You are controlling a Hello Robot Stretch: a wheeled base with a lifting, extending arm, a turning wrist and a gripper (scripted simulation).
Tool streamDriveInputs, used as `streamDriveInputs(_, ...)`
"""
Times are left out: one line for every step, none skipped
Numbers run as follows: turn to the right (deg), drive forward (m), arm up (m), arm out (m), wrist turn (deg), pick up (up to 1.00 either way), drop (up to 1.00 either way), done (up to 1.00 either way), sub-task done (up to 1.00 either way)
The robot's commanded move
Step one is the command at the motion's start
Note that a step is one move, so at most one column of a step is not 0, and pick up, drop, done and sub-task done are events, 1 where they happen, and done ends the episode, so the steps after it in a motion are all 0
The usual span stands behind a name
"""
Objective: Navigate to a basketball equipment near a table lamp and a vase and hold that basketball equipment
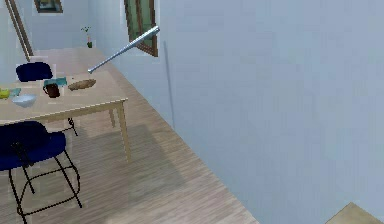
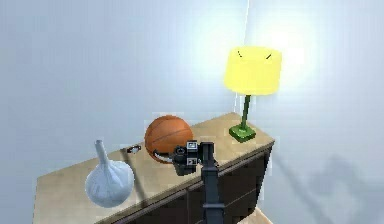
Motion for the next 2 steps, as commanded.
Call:
streamDriveInputs(0.0, 0.0, 0.1, 0.0, 0.0, 0.0, 0.0, 0.0, 0.0)
streamDriveInputs(0.0, 0.0, 0.0, 0.0, 0.0, 0.0, 0.0, 1.0, 0.0)
